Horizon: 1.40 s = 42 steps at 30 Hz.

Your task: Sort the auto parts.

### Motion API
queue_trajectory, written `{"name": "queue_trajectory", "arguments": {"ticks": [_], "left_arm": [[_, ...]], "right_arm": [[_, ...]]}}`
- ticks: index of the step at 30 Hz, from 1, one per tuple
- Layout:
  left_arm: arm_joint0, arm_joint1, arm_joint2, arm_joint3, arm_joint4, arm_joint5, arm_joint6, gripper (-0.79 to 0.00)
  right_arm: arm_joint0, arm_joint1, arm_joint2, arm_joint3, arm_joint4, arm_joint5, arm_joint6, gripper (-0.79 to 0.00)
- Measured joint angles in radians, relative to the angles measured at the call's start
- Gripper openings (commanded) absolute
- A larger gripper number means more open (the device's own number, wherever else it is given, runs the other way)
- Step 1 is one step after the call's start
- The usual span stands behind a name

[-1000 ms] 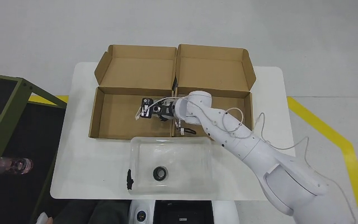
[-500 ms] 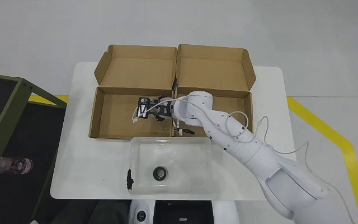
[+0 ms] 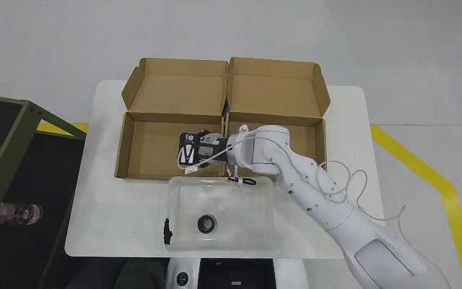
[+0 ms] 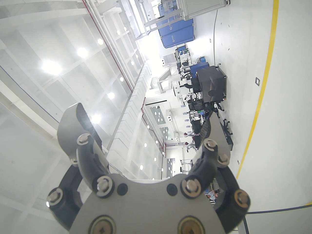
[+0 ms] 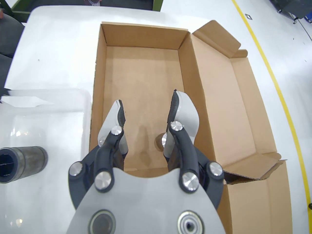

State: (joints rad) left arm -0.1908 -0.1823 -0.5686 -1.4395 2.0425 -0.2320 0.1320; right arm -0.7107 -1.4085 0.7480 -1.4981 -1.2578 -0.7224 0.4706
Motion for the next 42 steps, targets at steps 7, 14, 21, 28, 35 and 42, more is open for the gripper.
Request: {"name": "queue_trajectory", "arguments": {"ticks": [7,14,21,28,35,42], "left_arm": [[0.000,0.000,0.000,0.000,0.000,0.000,0.000,0.000],[0.000,0.000,0.000,0.000,0.000,0.000,0.000,0.000],[0.000,0.000,0.000,0.000,0.000,0.000,0.000,0.000],[0.000,0.000,0.000,0.000,0.000,0.000,0.000,0.000],[0.000,0.000,0.000,0.000,0.000,0.000,0.000,0.000],[0.000,0.000,0.000,0.000,0.000,0.000,0.000,0.000]], "right_arm": [[-0.107,0.032,0.050,-0.153,0.015,-0.062,0.043,-0.440],[-0.205,0.055,0.065,-0.255,-0.004,-0.096,0.072,-0.440],[-0.274,0.075,0.067,-0.321,-0.042,-0.131,0.094,-0.437],[-0.353,0.094,0.045,-0.369,-0.095,-0.168,0.122,-0.434],[-0.408,0.108,0.023,-0.386,-0.132,-0.183,0.133,-0.431],[-0.448,0.125,0.033,-0.400,-0.165,-0.195,0.145,-0.416]]}}
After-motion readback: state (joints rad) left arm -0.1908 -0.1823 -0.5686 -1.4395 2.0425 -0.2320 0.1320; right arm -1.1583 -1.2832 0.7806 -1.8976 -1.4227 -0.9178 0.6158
